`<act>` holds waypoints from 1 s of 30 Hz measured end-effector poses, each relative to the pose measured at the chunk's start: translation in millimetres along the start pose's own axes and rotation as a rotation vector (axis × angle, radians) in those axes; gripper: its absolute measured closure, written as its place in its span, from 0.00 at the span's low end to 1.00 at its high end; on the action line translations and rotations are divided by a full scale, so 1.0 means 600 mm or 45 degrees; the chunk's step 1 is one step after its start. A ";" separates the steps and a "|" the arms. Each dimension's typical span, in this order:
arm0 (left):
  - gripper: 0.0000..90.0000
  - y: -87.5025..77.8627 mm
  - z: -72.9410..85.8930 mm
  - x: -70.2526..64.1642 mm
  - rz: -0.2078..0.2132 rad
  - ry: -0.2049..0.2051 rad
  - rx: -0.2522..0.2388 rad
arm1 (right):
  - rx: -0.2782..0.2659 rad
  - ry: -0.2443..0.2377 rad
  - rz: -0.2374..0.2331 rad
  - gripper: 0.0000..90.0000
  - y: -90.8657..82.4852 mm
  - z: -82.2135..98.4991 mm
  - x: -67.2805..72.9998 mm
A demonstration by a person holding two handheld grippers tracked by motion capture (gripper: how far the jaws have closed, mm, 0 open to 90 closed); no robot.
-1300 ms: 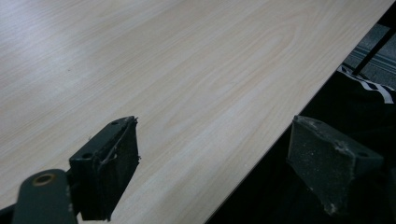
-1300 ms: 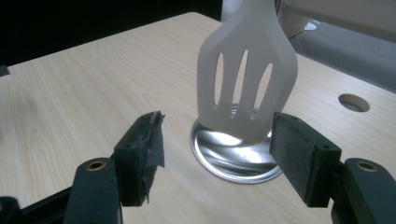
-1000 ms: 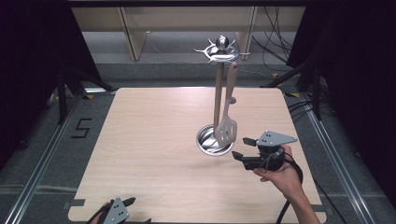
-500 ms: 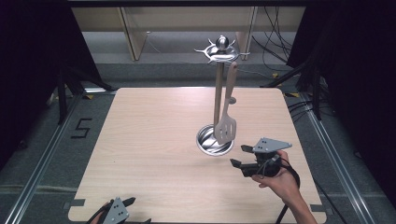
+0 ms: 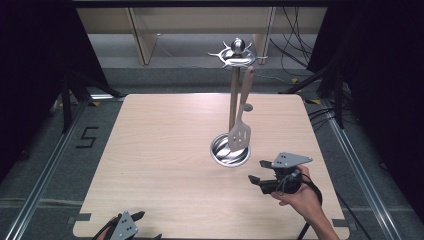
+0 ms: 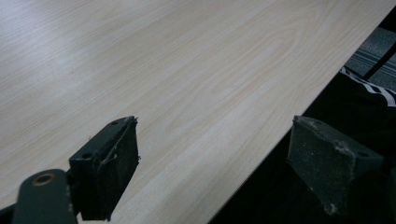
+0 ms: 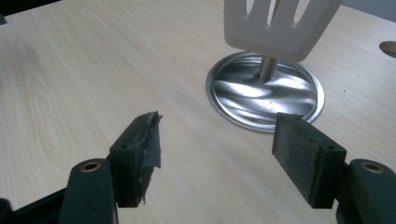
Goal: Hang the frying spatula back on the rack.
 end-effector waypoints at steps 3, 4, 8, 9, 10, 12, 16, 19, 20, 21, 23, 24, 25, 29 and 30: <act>0.17 0.000 0.001 0.000 -0.010 0.022 0.016 | -0.004 -0.021 0.011 0.37 0.002 0.004 -0.001; 0.17 -0.004 0.001 0.003 -0.013 0.049 0.024 | -0.005 -0.026 0.016 0.37 0.003 0.005 -0.002; 0.17 -0.004 0.003 0.002 -0.003 0.018 0.018 | 0.014 0.006 -0.003 0.37 0.002 0.008 0.002; 0.17 -0.003 0.003 0.001 -0.007 0.016 0.007 | 0.011 0.004 0.006 0.37 0.000 0.008 0.002; 0.17 -0.002 0.003 -0.001 0.006 -0.001 -0.008 | 0.005 0.006 0.009 0.37 0.000 0.008 0.003; 0.17 -0.003 0.002 0.001 -0.009 0.030 0.015 | 0.006 -0.010 -0.002 0.36 0.000 0.009 0.003; 0.17 -0.002 0.003 -0.003 0.003 0.011 -0.006 | 0.020 -0.019 -0.009 0.36 0.005 0.014 0.004; 0.17 -0.002 0.002 -0.002 -0.005 0.025 -0.002 | 0.027 0.000 -0.015 0.36 0.006 0.017 0.011; 0.17 -0.002 0.003 -0.002 -0.006 0.023 -0.001 | 0.021 -0.015 -0.007 0.35 0.006 0.018 0.011; 0.17 -0.001 0.003 -0.003 -0.005 0.015 -0.005 | 0.029 -0.008 -0.011 0.35 0.005 0.018 0.012; 0.17 -0.002 0.003 -0.001 -0.012 0.030 0.021 | 0.013 -0.030 -0.012 0.35 0.005 0.020 0.013; 0.17 -0.002 0.003 -0.001 -0.011 0.033 0.019 | 0.019 -0.029 -0.016 0.35 0.005 0.020 0.014; 0.17 -0.002 0.003 -0.001 -0.011 0.031 0.020 | 0.025 -0.021 -0.020 0.35 0.004 0.021 0.014; 0.17 -0.002 0.004 -0.001 -0.010 0.028 0.020 | 0.029 -0.025 -0.017 0.35 0.004 0.026 0.016; 0.17 -0.002 0.004 -0.001 -0.011 0.030 0.019 | 0.027 -0.034 -0.021 0.35 0.005 0.027 0.015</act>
Point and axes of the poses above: each handheld gripper's, and its own axes: y roughly forward along the jaws, z roughly out of its underside, x roughly to its left, the point moved 1 cm from there along y, roughly forward along the jaws, and after that the axes turned 13 degrees about x, right-handed, at the moved point
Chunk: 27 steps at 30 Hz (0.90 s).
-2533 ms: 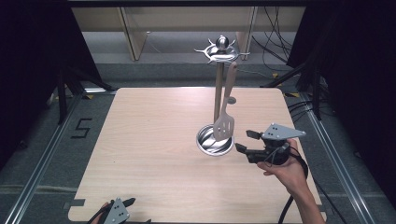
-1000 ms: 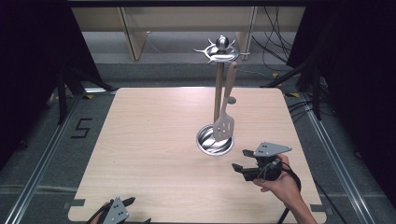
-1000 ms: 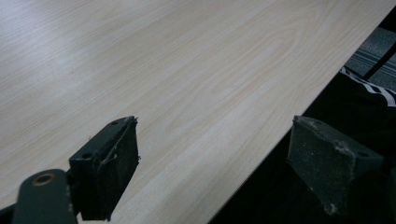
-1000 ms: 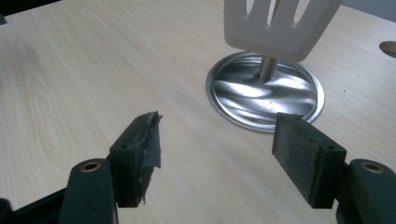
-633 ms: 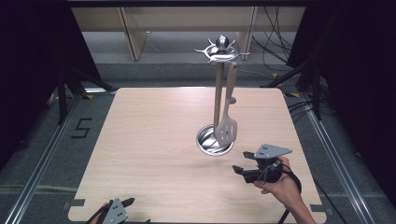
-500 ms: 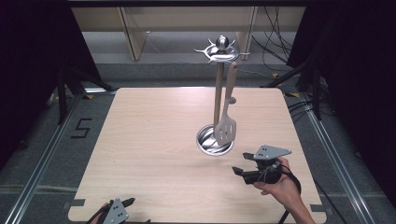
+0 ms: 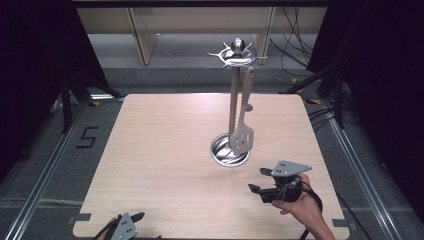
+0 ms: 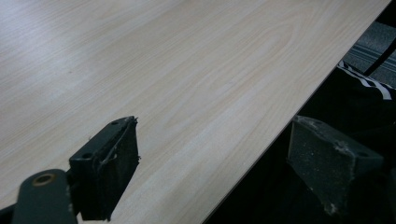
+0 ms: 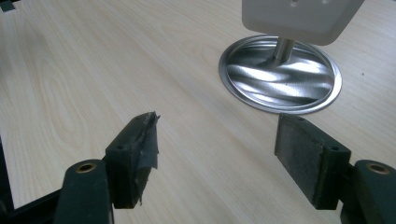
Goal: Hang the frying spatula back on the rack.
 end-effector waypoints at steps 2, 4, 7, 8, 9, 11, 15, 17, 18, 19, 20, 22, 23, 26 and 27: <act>0.17 -0.001 0.000 0.000 -0.001 0.003 -0.001 | -0.011 0.006 0.024 0.34 0.000 0.004 0.001; 0.17 0.001 0.000 -0.002 0.006 -0.013 -0.026 | 0.002 0.027 0.004 0.34 0.000 0.007 0.005; 0.17 0.000 0.000 -0.001 -0.001 0.004 -0.008 | 0.021 0.017 0.022 0.34 0.000 0.012 0.005; 0.17 0.000 0.000 0.000 -0.004 0.013 -0.001 | 0.021 0.020 0.010 0.34 0.000 0.013 0.006; 0.17 0.000 0.000 -0.001 -0.002 0.012 -0.001 | 0.020 0.022 0.009 0.34 0.000 0.014 0.008; 0.17 0.000 0.000 0.000 -0.002 0.011 0.000 | 0.010 0.015 0.015 0.33 -0.001 0.016 0.008; 0.17 0.000 0.000 -0.002 0.015 -0.003 0.002 | 0.011 0.013 0.018 0.33 -0.002 0.023 0.011; 0.17 0.000 0.000 0.000 -0.009 0.011 0.006 | 0.010 0.024 0.007 0.33 -0.001 0.027 0.014; 0.17 0.000 0.000 0.000 -0.010 0.010 0.004 | 0.014 0.014 0.008 0.33 -0.002 0.028 0.014; 0.17 0.001 0.000 0.000 -0.009 0.008 0.002 | 0.023 0.048 -0.009 0.33 -0.002 0.031 0.019; 0.17 0.001 0.000 0.000 -0.008 0.008 0.003 | 0.010 0.012 0.012 0.33 -0.001 0.033 0.015; 0.17 0.000 -0.001 -0.003 0.023 -0.017 -0.004 | 0.021 0.020 0.002 0.33 -0.001 0.037 0.018; 0.17 0.000 -0.001 -0.002 0.021 -0.017 -0.005 | 0.024 0.035 -0.001 0.33 -0.002 0.040 0.019; 0.17 0.000 0.000 0.000 0.009 0.003 0.014 | 0.015 0.024 0.003 0.32 -0.002 0.046 0.019; 0.17 0.000 0.000 0.000 0.009 0.004 0.015 | 0.025 0.046 0.009 0.32 -0.004 0.049 0.020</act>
Point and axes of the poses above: each handheld gripper's, and its own axes: y roughly forward along the jaws, z roughly out of its underside, x roughly to its left, the point moved 1 cm from there along y, roughly forward along the jaws, and after that the axes turned 13 degrees about x, right-handed, at the moved point
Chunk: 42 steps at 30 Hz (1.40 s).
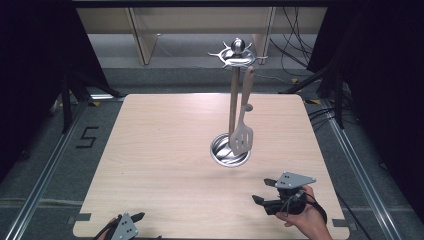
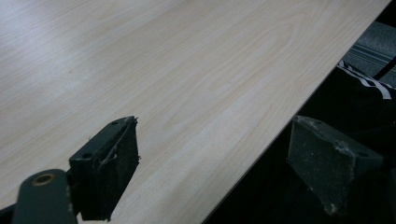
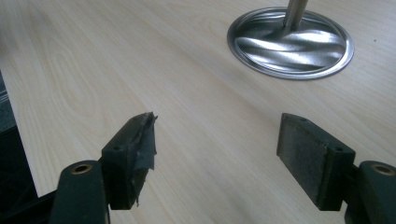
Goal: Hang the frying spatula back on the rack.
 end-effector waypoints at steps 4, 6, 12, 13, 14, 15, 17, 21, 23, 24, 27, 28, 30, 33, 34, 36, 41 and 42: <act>0.17 0.000 0.001 0.000 -0.014 0.011 0.002 | 0.012 0.015 -0.013 0.32 -0.002 0.010 0.002; 0.17 0.004 0.000 -0.004 -0.002 -0.027 -0.035 | 0.018 0.020 -0.003 0.32 -0.001 0.015 0.004; 0.17 0.004 0.000 -0.003 0.000 -0.024 -0.031 | 0.017 0.002 0.015 0.32 -0.003 0.025 0.003; 0.17 0.003 0.000 -0.002 0.001 -0.006 -0.008 | 0.023 -0.001 0.019 0.32 -0.003 0.027 0.003; 0.17 0.003 0.001 -0.002 -0.001 0.003 -0.002 | 0.033 0.015 0.004 0.32 -0.003 0.028 0.005; 0.17 0.003 0.000 -0.002 0.003 0.010 0.000 | 0.028 0.003 0.009 0.32 -0.002 0.030 0.004; 0.17 0.006 0.000 -0.004 0.002 -0.012 -0.021 | 0.022 0.003 0.019 0.32 -0.002 0.032 0.006; 0.17 0.006 0.001 -0.005 0.004 -0.017 -0.024 | 0.024 0.002 0.012 0.32 -0.002 0.035 0.007; 0.17 0.004 0.001 -0.003 -0.002 0.000 -0.006 | 0.035 0.031 0.019 0.32 -0.003 0.038 0.010; 0.17 0.005 0.002 -0.003 0.000 -0.001 -0.009 | 0.039 0.007 0.006 0.32 -0.003 0.039 0.008; 0.17 0.004 0.002 -0.001 -0.009 0.013 0.011 | 0.037 0.010 0.036 0.32 -0.004 0.044 0.009; 0.17 0.004 0.001 -0.001 -0.008 0.014 0.012 | 0.041 0.007 0.025 0.32 -0.003 0.046 0.010; 0.17 0.005 0.001 -0.003 -0.003 0.005 0.004 | 0.053 0.008 0.042 0.32 -0.005 0.050 0.011; 0.17 0.008 0.001 -0.003 -0.008 0.004 0.002 | 0.057 0.057 0.030 0.32 -0.006 0.055 0.016; 0.17 0.007 0.002 -0.002 -0.011 0.012 0.014 | 0.046 0.028 0.046 0.32 -0.005 0.055 0.012; 0.17 0.006 0.002 -0.002 -0.016 0.020 0.017 | 0.048 0.033 0.048 0.32 -0.006 0.058 0.014; 0.17 0.005 0.002 -0.002 -0.010 0.019 0.015 | 0.056 0.047 0.046 0.31 -0.010 0.064 0.018; 0.17 0.005 0.002 -0.002 -0.010 0.020 0.017 | 0.046 0.029 0.041 0.31 -0.009 0.065 0.017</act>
Point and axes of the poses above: each handheld gripper's, and its own axes: y roughly forward along the jaws, z roughly out of its underside, x roughly to its left, the point moved 1 cm from there along y, roughly forward along the jaws, and after that the axes turned 13 degrees about x, right-handed, at the moved point
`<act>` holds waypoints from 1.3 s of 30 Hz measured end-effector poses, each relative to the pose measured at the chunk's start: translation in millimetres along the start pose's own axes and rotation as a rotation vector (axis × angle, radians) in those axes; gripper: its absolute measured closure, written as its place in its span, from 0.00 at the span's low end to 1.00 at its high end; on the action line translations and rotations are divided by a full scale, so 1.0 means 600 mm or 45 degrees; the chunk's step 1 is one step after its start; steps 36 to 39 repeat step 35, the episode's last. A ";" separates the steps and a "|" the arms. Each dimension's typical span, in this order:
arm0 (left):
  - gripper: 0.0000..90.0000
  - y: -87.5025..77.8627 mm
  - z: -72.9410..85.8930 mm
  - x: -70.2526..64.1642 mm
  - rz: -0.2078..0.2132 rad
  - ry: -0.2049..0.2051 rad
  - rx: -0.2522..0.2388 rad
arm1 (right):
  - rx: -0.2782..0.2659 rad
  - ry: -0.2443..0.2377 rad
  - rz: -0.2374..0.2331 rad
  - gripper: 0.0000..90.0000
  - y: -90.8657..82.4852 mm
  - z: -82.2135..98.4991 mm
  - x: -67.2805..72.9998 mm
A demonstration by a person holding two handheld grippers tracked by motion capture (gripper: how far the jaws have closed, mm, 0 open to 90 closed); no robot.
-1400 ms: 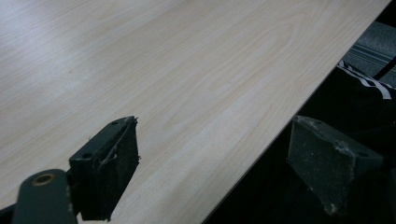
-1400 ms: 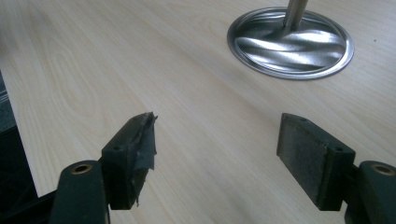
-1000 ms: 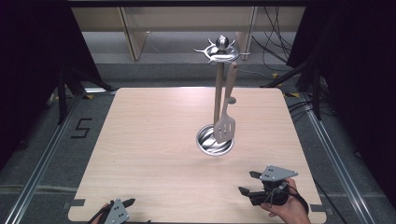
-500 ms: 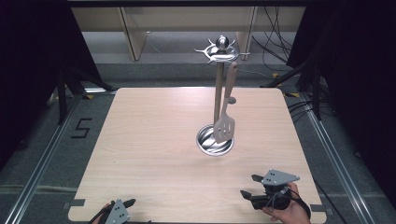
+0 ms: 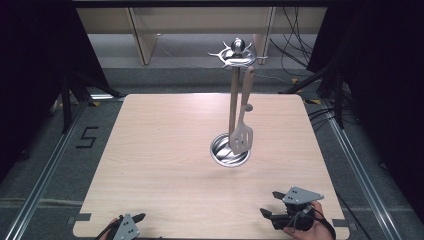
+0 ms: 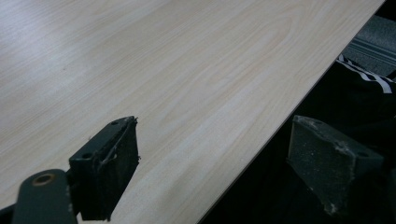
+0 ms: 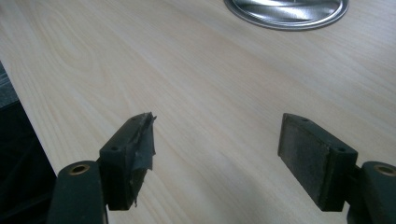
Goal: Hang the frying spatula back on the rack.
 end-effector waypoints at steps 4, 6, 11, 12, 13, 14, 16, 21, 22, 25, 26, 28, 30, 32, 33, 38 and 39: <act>0.17 0.002 0.000 -0.001 0.002 -0.001 -0.005 | 0.003 0.013 0.004 0.31 -0.001 0.006 -0.001; 0.17 0.004 -0.001 -0.002 0.014 -0.016 -0.023 | 0.007 0.030 0.004 0.31 -0.002 0.009 -0.001; 0.17 0.003 0.000 -0.002 0.010 -0.011 -0.008 | 0.006 0.021 0.015 0.31 -0.002 0.015 -0.001; 0.17 0.003 0.000 -0.002 0.011 -0.011 -0.010 | 0.013 0.023 0.021 0.31 -0.003 0.016 0.000; 0.17 0.003 -0.001 -0.002 0.011 -0.009 -0.008 | 0.019 0.026 0.017 0.31 -0.003 0.017 0.000; 0.17 0.003 -0.001 -0.002 0.011 -0.010 -0.008 | 0.035 0.066 -0.005 0.31 -0.004 0.018 0.006; 0.17 0.002 0.000 -0.003 0.010 -0.013 -0.012 | 0.030 0.064 -0.003 0.31 -0.004 0.020 0.007; 0.17 0.001 0.000 -0.001 0.004 0.004 0.009 | 0.025 0.016 0.023 0.31 -0.002 0.021 0.005; 0.17 0.002 -0.001 -0.002 0.000 0.002 -0.005 | 0.024 0.014 0.027 0.31 -0.002 0.021 0.005; 0.17 0.002 -0.001 -0.002 0.003 0.001 -0.006 | 0.035 0.013 0.009 0.31 -0.001 0.022 0.006; 0.17 0.002 -0.001 -0.002 0.001 0.005 -0.009 | 0.028 0.010 0.011 0.31 0.000 0.022 0.006; 0.17 0.001 -0.001 -0.002 0.001 -0.003 -0.005 | 0.038 0.012 0.008 0.31 0.000 0.023 0.005; 0.17 0.002 -0.001 -0.002 0.008 -0.012 -0.014 | 0.037 0.006 0.003 0.31 0.001 0.023 0.004; 0.17 0.001 -0.001 -0.002 0.000 -0.002 -0.004 | 0.033 0.026 0.017 0.31 0.000 0.023 0.005; 0.17 0.001 -0.001 -0.002 0.000 -0.003 -0.008 | 0.037 0.026 0.015 0.31 0.000 0.024 0.005; 0.17 0.002 -0.002 -0.003 0.007 -0.004 -0.019 | 0.041 0.013 0.012 0.31 0.000 0.024 0.004; 0.17 0.002 -0.002 -0.003 0.007 -0.004 -0.019 | 0.041 0.013 0.012 0.31 0.000 0.024 0.004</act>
Point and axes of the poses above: each handheld gripper's, and its own axes: y roughly forward along the jaws, z roughly out of its underside, x roughly to its left, the point moved 1 cm from there along y, roughly forward along the jaws, and after that the axes turned 13 degrees about x, right-handed, at the moved point
